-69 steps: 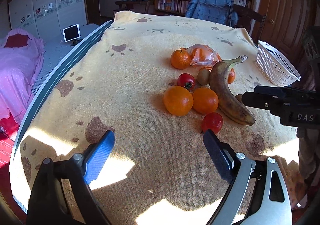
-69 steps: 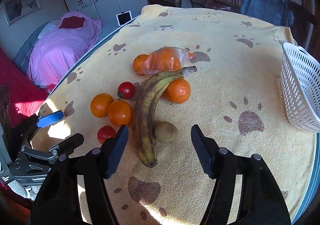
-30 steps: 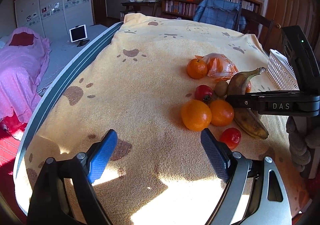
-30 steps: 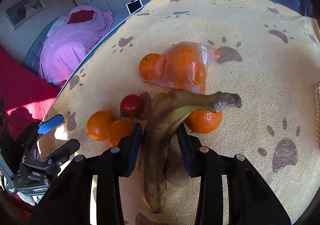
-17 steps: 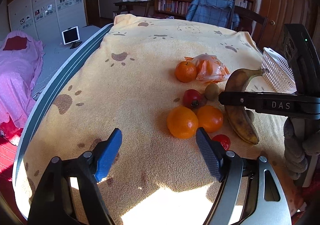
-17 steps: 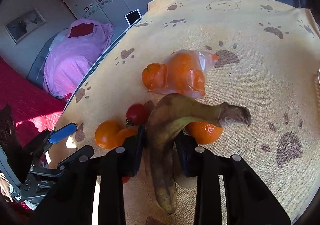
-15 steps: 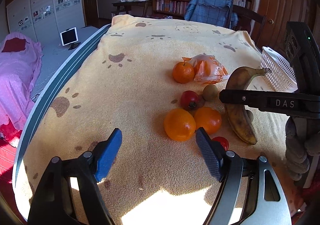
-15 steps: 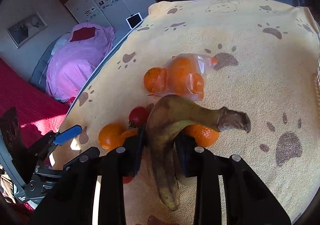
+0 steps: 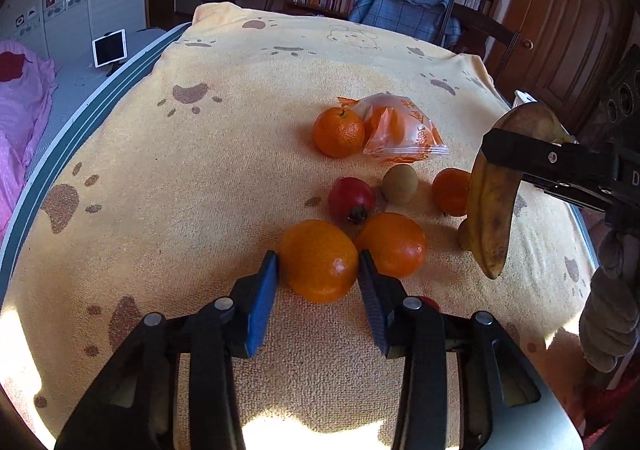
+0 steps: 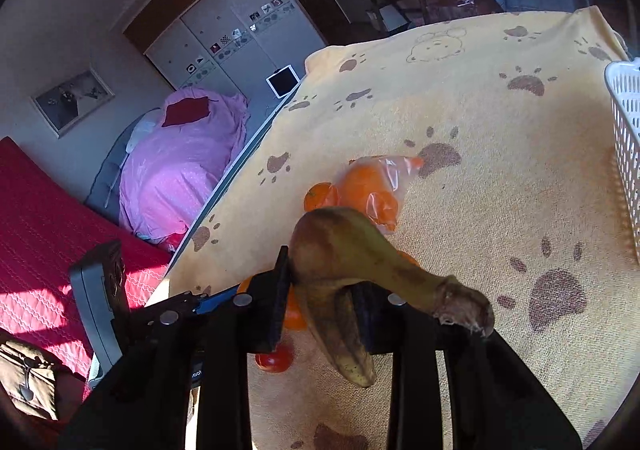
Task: Organize fruits
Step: 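Lift the banana with the right gripper and carry it to the white basket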
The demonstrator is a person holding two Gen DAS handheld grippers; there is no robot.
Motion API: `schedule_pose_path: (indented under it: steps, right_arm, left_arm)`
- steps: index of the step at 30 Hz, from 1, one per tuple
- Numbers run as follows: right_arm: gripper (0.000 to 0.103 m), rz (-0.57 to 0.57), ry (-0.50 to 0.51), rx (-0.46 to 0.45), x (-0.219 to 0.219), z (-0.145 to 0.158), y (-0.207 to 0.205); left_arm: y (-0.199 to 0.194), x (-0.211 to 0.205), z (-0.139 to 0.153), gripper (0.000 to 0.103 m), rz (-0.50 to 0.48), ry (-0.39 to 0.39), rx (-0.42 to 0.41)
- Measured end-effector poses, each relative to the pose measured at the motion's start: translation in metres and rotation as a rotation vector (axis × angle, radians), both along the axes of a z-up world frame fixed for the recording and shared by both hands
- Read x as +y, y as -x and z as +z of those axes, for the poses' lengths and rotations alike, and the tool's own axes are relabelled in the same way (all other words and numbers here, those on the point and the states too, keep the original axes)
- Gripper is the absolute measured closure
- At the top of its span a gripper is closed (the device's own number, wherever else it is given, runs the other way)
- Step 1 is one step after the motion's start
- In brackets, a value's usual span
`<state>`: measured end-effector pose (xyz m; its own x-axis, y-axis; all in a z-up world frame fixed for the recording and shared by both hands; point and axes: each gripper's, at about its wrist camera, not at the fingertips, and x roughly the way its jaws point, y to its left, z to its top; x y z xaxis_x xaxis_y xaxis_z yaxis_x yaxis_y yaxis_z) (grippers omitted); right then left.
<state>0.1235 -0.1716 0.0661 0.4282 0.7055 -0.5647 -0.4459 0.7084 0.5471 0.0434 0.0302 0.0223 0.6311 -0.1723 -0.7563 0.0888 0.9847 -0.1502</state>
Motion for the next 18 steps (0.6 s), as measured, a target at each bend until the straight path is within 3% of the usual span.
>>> schedule_pose_path:
  steps: [10,18]
  right_arm:
    - [0.074,-0.056,-0.08,-0.049,-0.03,0.027,0.009]
    - [0.074,-0.188,-0.14,-0.132,-0.089,0.062,0.023]
  left_arm:
    - [0.013,0.0,0.01,0.062,0.056,-0.04,-0.027]
    - [0.021,-0.02,0.034,0.062,0.043,-0.07,-0.089]
